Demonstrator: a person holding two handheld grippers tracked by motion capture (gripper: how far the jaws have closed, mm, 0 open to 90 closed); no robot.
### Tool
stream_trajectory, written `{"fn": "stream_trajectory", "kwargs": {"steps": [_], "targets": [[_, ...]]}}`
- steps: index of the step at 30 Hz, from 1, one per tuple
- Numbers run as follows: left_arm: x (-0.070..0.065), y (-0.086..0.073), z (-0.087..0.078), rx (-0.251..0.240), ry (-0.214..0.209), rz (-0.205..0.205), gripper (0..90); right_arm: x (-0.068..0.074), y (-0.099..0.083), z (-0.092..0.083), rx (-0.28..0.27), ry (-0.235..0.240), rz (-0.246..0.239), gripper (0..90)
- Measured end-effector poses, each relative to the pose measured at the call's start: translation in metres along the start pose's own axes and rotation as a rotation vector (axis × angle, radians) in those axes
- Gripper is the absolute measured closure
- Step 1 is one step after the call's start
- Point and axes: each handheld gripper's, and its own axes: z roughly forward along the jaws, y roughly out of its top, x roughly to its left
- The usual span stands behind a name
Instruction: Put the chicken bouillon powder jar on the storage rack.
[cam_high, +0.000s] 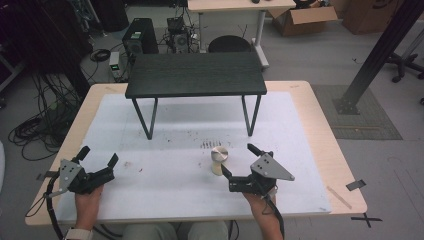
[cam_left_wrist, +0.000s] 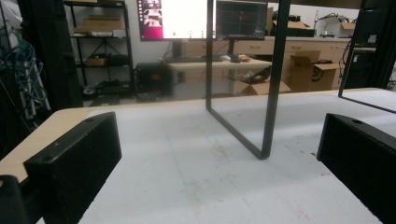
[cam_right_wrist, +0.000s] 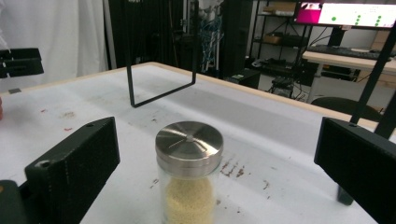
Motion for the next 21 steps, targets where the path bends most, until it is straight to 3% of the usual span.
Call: {"fn": "stream_trajectory", "kwargs": {"steps": [21], "targets": [[0.0,0.0,0.0,-0.001,0.0,0.0,0.2,0.011,-0.018,0.025,0.075,0.039,-0.004,0.1]]}}
